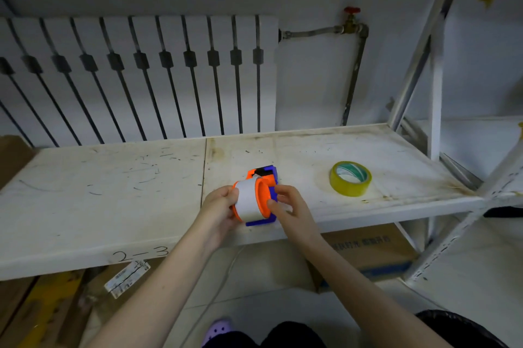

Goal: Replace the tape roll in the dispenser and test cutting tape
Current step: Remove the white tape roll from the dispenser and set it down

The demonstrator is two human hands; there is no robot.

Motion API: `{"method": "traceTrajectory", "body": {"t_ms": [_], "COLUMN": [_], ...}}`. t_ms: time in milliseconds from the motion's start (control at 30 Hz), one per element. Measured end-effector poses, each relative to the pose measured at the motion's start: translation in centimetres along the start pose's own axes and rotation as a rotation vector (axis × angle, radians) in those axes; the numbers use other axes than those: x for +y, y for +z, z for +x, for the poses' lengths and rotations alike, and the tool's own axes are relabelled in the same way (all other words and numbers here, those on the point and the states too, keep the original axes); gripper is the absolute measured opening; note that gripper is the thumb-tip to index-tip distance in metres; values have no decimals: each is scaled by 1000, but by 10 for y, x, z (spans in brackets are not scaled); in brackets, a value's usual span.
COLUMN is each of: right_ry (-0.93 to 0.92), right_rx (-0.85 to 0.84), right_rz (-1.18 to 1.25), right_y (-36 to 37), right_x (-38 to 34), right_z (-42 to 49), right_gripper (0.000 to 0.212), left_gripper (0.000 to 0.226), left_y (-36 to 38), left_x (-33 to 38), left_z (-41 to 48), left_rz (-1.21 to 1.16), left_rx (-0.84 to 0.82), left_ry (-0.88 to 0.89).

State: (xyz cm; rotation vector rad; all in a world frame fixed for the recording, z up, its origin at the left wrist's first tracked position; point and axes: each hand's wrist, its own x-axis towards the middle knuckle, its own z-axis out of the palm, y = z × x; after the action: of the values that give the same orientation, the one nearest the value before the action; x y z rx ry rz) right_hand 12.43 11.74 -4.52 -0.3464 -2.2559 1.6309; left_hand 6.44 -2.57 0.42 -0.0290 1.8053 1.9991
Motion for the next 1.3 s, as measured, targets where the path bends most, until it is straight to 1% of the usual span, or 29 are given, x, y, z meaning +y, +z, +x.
{"method": "traceTrajectory", "body": {"t_ms": [67,100,133,200,233,300,367,433,500,533,567,633,733,767,833,900,1000,1100,1300], "right_ry": [22,46,77,100,90,69,64,46,-53,-114,-157,-193,-178,-152,-110,-89,-70,-23,58], "right_rx": [30,28,3,-69,-96,-105,-63,39,147,154,120,-17,-153,-187,-245,-238,-173,-172,-274], "right_rz": [-1,48,134,269,282,247,129,45,52,80,115,160,147,150,151,137,135,189,283], "right_y": [1,1,0,-5,-8,-11,-13,-13,-15,-17,-18,-21,-23,-24,-27,-27,-25,-23,-24], "right_x": [1,1,0,-1,1,4,3,-3,-16,-25,-35,-52,-62,-62,-61,-58,-54,-51,-43], "right_z": [-11,-15,-19,-24,-25,-26,-25,-23,-27,-30,-33,-39,-34,-32,-29,-29,-31,-31,-26], "right_gripper": [47,50,48,37,35,42,47,48,42,40,41,52,71,74,72,69,70,66,51], "left_gripper": [22,21,20,18,18,17,15,20,23,22,20,16,14,13,17,20,13,7,5], "left_y": [1,2,2,-1,-3,-7,-7,-4,-2,-1,0,3,9,10,10,10,9,7,3], "left_x": [3,6,9,18,23,31,32,30,29,29,29,28,28,28,26,23,21,20,14], "left_z": [-10,-15,-18,-24,-28,-32,-38,-43,-47,-48,-49,-51,-56,-57,-58,-58,-59,-57,-49], "left_rz": [-70,-96,-116,-184,-212,-188,-84,5,66,102,137,179,209,223,243,264,250,241,226], "left_rx": [18,19,18,11,6,-3,-14,-9,-13,-19,-24,-45,-83,-88,-92,-93,-103,-96,-110], "left_ry": [-26,-31,-30,-23,-21,-7,30,82,145,181,212,256,293,302,316,313,298,268,202]}}
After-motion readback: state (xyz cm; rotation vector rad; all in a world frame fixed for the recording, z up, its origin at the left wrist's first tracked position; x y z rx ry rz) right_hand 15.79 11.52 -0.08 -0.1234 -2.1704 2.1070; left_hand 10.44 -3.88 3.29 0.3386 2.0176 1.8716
